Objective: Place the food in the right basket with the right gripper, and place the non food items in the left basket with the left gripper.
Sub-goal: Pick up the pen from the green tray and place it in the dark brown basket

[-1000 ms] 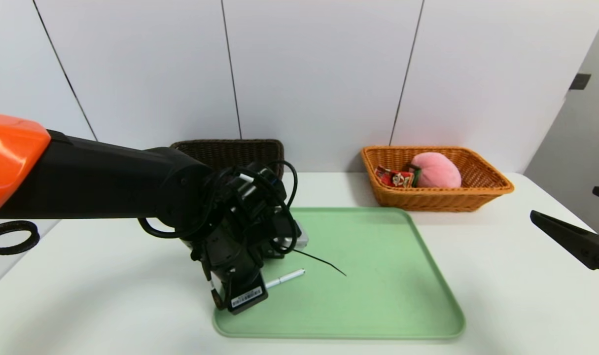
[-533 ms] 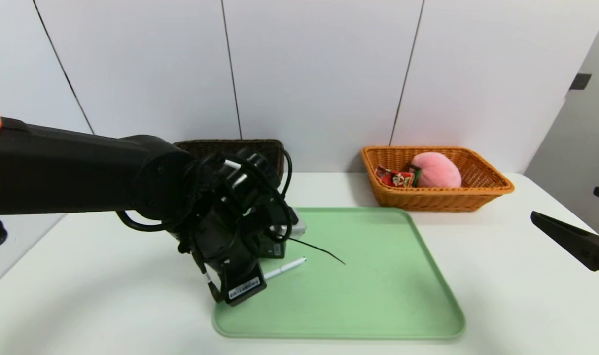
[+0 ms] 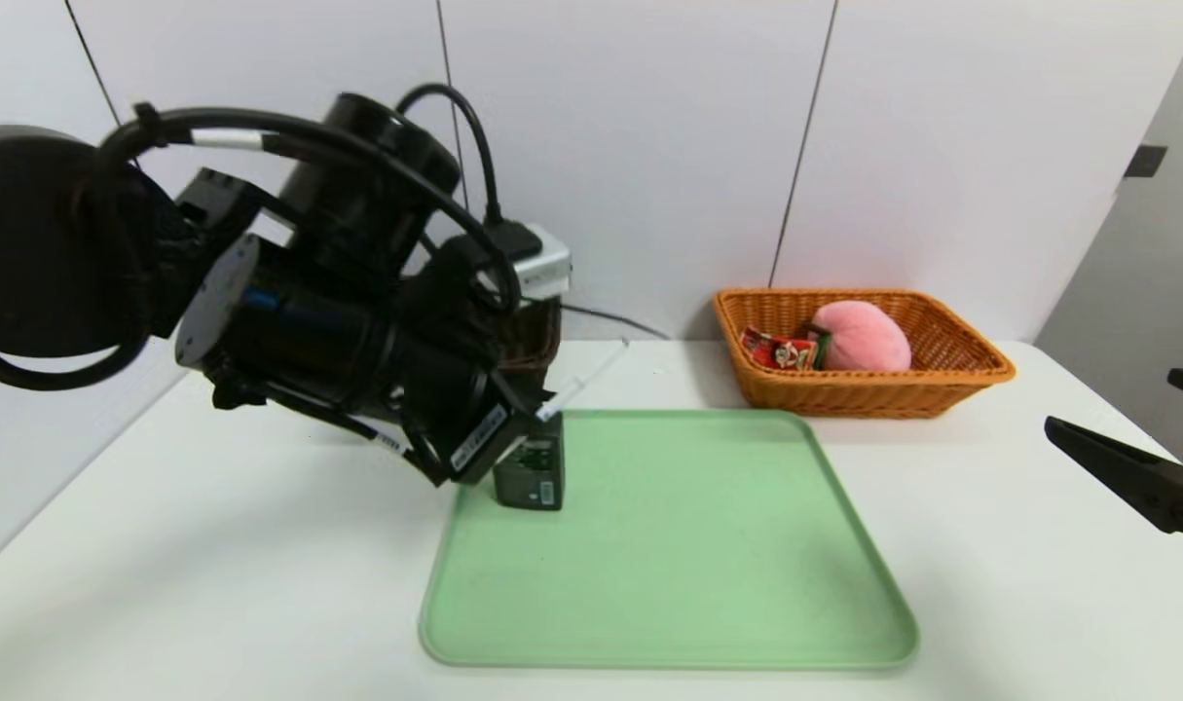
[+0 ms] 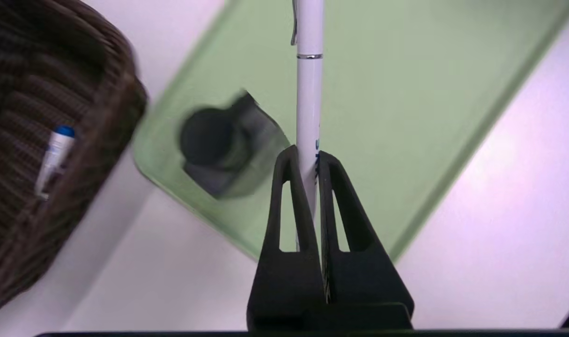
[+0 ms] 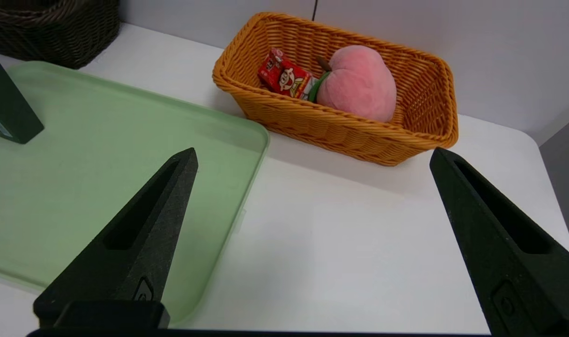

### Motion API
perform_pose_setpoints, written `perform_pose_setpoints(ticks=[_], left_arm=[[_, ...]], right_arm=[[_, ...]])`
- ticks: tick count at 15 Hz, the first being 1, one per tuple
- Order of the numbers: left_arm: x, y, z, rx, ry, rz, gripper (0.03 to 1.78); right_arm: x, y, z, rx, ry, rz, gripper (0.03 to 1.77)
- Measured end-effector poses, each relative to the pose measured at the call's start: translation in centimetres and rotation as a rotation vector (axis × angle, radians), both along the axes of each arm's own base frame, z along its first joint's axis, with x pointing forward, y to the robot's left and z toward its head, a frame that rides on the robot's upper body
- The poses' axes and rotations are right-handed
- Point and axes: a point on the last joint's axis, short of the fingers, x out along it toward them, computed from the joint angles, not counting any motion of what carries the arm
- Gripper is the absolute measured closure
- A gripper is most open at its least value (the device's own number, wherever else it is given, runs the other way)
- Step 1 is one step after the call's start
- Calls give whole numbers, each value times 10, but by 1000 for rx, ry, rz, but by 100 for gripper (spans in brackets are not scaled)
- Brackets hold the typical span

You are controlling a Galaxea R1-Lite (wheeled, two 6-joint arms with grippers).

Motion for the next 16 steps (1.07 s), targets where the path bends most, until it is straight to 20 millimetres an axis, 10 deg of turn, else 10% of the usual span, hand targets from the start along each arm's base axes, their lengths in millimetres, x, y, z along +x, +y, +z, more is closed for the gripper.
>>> perform_pose_setpoints(ticks=[8,16], left_arm=[[61,58,46,-249,-271,154,174],[158,114,3,-329,-335,376,174]], right_arm=[[2,2,-1,-56,1,20,9],[6,2,-4,-50,24,7,9]])
